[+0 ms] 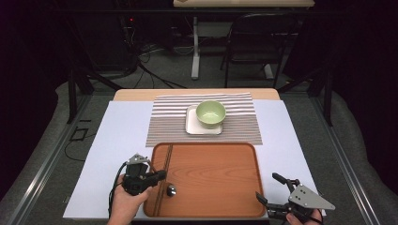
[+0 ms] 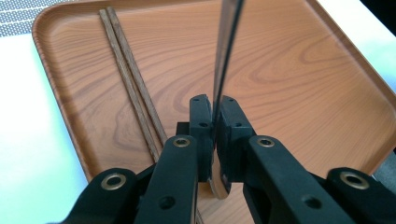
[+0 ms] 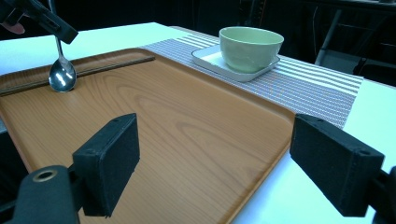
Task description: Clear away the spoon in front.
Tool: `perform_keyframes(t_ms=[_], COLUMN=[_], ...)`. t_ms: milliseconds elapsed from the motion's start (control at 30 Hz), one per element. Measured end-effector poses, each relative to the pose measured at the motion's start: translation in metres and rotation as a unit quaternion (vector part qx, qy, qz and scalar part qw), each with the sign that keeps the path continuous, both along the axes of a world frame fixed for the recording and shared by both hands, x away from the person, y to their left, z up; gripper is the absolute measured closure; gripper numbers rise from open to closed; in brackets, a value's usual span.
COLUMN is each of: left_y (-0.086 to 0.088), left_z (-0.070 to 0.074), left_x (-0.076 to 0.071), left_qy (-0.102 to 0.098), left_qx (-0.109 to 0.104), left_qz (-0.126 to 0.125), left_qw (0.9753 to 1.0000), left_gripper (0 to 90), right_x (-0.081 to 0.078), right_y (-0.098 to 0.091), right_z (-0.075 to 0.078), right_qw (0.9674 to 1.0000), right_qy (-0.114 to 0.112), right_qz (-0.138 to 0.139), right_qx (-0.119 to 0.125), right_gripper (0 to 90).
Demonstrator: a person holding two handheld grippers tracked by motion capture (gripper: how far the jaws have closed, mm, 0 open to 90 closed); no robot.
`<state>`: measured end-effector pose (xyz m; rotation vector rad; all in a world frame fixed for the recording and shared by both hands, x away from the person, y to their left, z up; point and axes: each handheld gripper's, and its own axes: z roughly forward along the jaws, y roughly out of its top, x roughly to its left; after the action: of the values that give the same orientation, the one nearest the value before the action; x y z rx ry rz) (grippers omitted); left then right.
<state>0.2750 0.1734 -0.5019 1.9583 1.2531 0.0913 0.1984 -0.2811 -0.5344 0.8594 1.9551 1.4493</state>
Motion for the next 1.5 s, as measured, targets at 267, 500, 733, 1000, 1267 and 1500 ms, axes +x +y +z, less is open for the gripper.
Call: perform_keyframes(t_ms=[267,500,733,1000,1267,1500], left_y=[0.000,0.004,-0.001,-0.009,-0.022,-0.033], left_z=[-0.001,-0.006,-0.010,-0.019,-0.029,-0.035], left_x=[0.007,0.015,0.027,0.043,0.057,0.068], left_qy=[-0.001,0.007,0.007,0.015,0.022,0.023], left_qx=[-0.010,-0.027,-0.027,-0.020,-0.002,0.019], left_qz=[0.010,0.026,0.033,0.037,0.032,0.021], left_qw=[0.9999,0.9993,0.9991,0.9990,0.9993,0.9993], left_gripper=[80.8,81.1,80.1,80.1,79.3,79.0], right_x=[0.000,0.000,0.000,0.000,0.000,0.000], right_y=[0.000,0.000,0.000,0.000,0.000,0.000], right_z=[0.000,0.000,0.000,0.000,0.000,0.000], right_qw=[1.0000,1.0000,1.0000,1.0000,1.0000,1.0000], right_qy=[0.000,0.000,0.000,0.000,-0.001,-0.002], right_qz=[0.000,0.000,0.002,0.002,0.004,0.004], right_qx=[0.000,0.000,-0.002,-0.001,-0.002,-0.002], right_gripper=[15.4,15.3,15.3,15.3,15.4,15.4])
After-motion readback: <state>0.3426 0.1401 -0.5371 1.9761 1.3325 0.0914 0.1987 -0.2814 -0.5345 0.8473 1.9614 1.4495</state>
